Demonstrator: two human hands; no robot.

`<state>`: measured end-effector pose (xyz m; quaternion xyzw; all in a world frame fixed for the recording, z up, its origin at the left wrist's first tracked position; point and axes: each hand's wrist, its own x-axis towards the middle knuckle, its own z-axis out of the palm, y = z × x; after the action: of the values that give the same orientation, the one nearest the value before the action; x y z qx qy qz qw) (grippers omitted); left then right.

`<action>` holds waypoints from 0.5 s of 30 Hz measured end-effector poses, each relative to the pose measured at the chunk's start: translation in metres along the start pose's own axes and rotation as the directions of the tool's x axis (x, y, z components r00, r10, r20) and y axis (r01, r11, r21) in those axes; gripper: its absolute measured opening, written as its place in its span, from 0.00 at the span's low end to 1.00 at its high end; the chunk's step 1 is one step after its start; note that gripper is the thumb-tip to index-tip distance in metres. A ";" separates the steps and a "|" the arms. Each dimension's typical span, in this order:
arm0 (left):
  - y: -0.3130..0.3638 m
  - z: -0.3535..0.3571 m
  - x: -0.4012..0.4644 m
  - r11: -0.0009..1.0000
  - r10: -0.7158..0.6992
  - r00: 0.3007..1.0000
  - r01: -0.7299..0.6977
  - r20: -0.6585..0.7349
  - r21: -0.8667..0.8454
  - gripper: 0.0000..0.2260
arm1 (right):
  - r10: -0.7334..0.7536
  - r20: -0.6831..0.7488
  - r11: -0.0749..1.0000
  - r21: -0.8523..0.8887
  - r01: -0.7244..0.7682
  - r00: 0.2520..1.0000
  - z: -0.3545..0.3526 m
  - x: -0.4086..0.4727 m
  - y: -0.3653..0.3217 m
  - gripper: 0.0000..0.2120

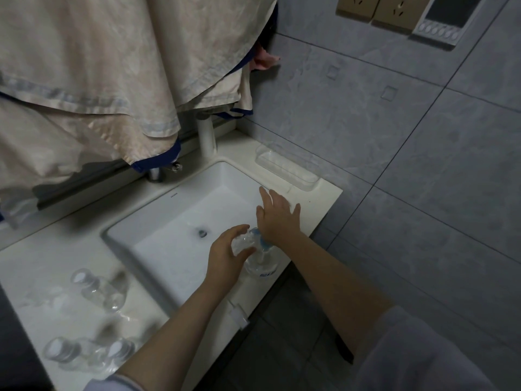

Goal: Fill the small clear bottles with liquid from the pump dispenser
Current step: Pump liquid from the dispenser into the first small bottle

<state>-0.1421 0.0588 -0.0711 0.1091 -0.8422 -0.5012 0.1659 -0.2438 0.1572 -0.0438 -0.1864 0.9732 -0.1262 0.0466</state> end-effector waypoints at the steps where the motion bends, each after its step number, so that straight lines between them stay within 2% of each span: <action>1: 0.001 0.000 0.001 1.000 0.001 1.000 -0.001 -0.001 0.000 0.20 | 0.010 -0.003 1.000 0.013 -0.010 1.000 0.000 0.000 0.000 0.26; 4: -0.001 0.001 0.001 1.000 0.018 1.000 -0.018 -0.003 0.003 0.19 | 0.058 0.043 0.995 0.074 -0.061 0.997 0.003 -0.001 0.001 0.26; 7: -0.003 0.001 -0.001 1.000 0.015 1.000 -0.015 -0.006 0.012 0.19 | 0.055 0.077 0.997 0.058 -0.060 0.996 0.006 -0.004 0.002 0.25; 12: -0.001 0.000 0.001 1.000 0.016 1.000 -0.016 -0.006 -0.013 0.19 | -0.015 0.013 0.999 -0.040 0.015 1.000 -0.005 0.001 0.000 0.26; 15: -0.002 -0.001 0.002 0.999 0.036 0.999 -0.036 -0.002 0.006 0.19 | 0.026 0.032 1.000 0.013 -0.026 0.999 -0.003 -0.001 0.000 0.26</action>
<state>-0.1436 0.0561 -0.0722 0.0951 -0.8453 -0.4956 0.1756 -0.2437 0.1579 -0.0407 -0.1753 0.9739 -0.1289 0.0647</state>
